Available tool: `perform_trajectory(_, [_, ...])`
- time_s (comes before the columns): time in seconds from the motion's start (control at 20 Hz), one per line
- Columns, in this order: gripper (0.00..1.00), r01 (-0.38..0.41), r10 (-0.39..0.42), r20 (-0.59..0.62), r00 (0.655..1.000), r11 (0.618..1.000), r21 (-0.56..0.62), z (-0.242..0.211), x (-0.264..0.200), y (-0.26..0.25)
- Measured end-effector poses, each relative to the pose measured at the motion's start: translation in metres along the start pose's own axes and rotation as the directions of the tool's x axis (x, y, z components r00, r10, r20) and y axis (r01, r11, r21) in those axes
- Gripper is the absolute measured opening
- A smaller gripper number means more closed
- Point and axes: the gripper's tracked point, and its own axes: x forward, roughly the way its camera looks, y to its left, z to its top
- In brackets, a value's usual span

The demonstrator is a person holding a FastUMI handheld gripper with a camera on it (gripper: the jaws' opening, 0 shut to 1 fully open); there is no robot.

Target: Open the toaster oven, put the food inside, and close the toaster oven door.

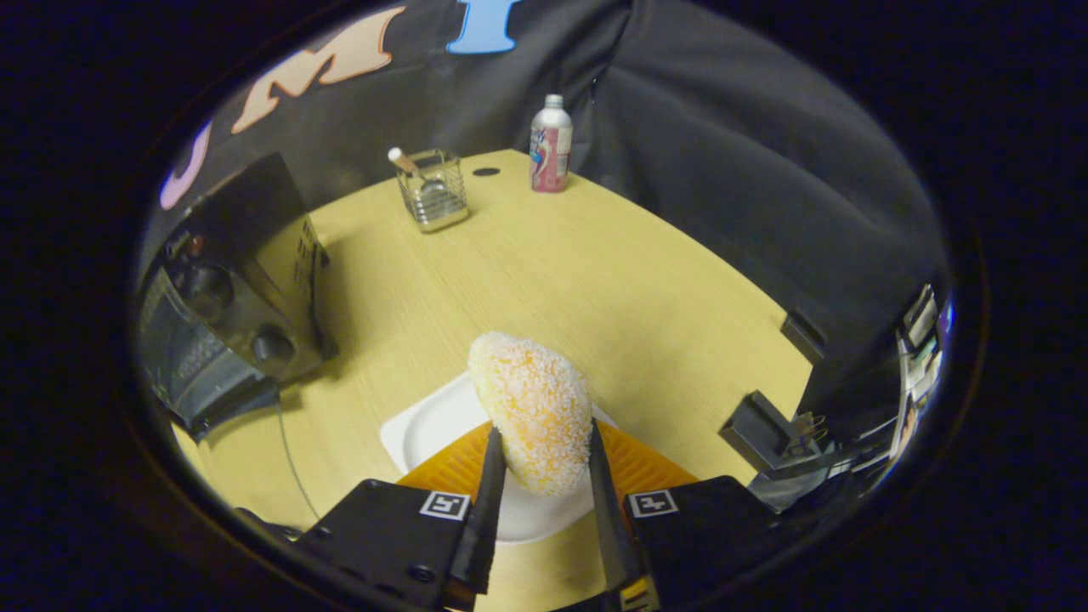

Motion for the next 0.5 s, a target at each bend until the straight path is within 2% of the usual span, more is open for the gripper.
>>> perform_trajectory(0.1, [0.53, -0.041, 0.038, 0.045, 0.998, 0.998, 0.05, 0.012, -0.017, 0.018])
perform_trajectory(0.25, [0.53, -0.136, 0.126, 0.093, 0.988, 0.984, 0.113, 0.021, -0.043, 0.055])
perform_trajectory(0.5, [0.53, -0.297, 0.279, 0.103, 0.955, 0.918, 0.264, 0.003, -0.085, 0.12])
